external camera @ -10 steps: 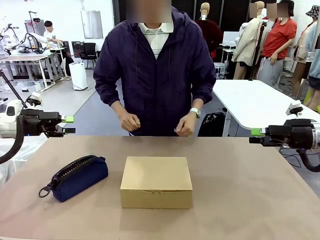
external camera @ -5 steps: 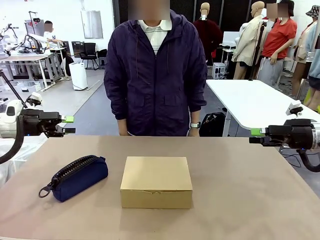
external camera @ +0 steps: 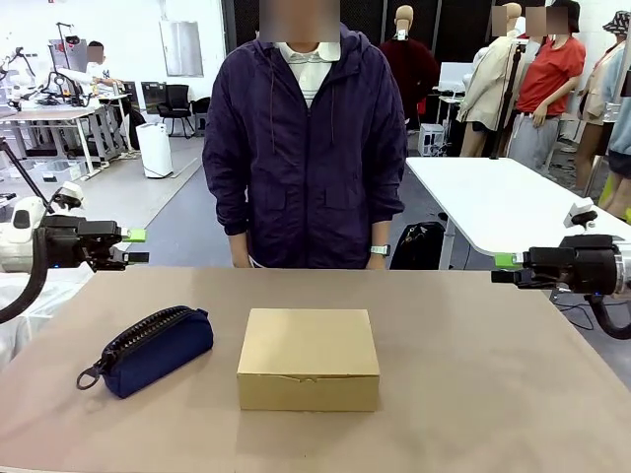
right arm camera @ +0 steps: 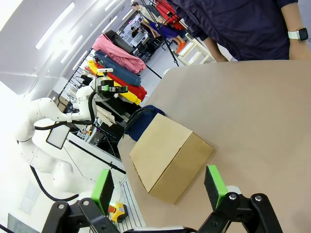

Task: Pack the items into the box.
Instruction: Close the Mailer Box.

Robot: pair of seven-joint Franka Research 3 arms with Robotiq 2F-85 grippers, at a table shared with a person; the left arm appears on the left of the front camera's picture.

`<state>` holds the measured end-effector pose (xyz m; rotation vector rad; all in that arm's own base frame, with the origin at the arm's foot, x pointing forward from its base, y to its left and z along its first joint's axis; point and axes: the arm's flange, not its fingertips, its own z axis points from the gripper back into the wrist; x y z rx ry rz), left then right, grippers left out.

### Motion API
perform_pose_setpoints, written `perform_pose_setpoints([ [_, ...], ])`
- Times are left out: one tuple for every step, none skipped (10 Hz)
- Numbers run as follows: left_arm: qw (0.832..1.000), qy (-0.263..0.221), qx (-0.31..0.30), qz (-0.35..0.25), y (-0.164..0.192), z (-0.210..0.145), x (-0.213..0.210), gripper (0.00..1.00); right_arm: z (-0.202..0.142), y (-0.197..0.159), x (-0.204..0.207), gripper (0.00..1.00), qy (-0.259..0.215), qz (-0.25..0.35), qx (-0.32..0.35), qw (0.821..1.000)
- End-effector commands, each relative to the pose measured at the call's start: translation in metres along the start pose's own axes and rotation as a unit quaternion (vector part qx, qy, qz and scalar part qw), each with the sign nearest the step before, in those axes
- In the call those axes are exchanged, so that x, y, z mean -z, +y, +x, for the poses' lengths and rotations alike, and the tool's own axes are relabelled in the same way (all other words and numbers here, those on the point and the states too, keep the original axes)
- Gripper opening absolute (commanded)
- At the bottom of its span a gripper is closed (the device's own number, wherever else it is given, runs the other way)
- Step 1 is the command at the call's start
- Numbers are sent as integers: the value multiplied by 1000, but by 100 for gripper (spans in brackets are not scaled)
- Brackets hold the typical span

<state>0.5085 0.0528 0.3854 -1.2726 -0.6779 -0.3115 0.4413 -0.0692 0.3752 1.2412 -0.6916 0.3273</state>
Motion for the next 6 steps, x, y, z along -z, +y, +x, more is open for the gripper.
perform_pose_setpoints([
  [1000,-1,8,-2,1,1,-1,96,4,-1,0,100,-4,5,-12,1000],
  [1000,-1,8,-2,1,1,-1,96,4,-1,0,100,-4,5,-12,1000],
  [1000,-1,8,-2,1,1,-1,96,4,-1,0,100,-4,5,-12,1000],
  [1000,-1,8,-2,1,1,-1,96,4,-1,0,100,-4,5,-12,1000],
  [1000,-1,8,-2,1,1,-1,96,4,-1,0,100,-4,5,-12,1000],
  [1000,-1,8,-2,1,1,-1,96,4,-1,0,100,-4,5,-12,1000],
])
